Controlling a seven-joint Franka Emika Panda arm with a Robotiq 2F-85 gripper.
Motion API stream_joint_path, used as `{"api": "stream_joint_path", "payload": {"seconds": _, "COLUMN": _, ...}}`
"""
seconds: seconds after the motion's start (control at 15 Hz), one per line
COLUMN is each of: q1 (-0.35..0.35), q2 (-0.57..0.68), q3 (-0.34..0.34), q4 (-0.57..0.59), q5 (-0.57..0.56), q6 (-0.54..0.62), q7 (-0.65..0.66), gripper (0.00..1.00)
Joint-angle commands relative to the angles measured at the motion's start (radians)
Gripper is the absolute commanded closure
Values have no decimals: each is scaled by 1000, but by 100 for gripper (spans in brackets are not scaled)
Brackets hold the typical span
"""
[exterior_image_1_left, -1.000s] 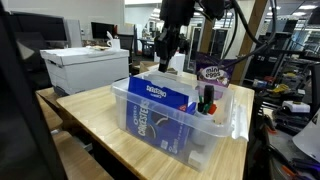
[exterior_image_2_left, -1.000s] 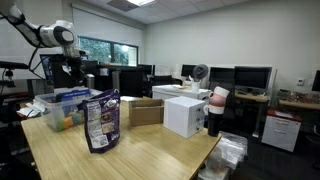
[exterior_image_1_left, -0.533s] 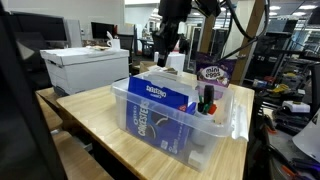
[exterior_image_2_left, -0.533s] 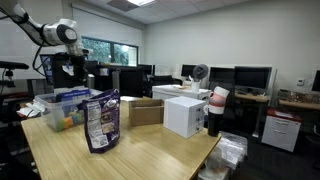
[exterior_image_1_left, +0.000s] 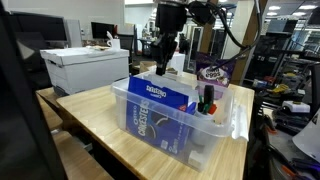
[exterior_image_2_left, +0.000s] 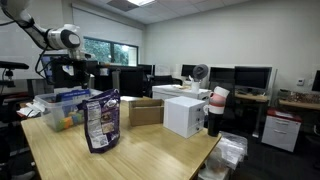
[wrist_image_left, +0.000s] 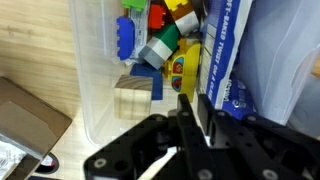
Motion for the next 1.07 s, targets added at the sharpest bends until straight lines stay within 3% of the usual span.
{"api": "stream_joint_path", "payload": {"seconds": 0.0, "q1": 0, "q2": 3, "q3": -1, "q4": 6, "q5": 0, "q6": -2, "q7": -13, "gripper": 79}}
{"api": "stream_joint_path", "payload": {"seconds": 0.27, "q1": -1, "q2": 12, "q3": -7, "q4": 17, "q5": 0, "q6": -2, "q7": -36, "gripper": 60}}
{"api": "stream_joint_path", "payload": {"seconds": 1.0, "q1": -1, "q2": 12, "q3": -7, "q4": 17, "q5": 0, "q6": -2, "q7": -37, "gripper": 60}}
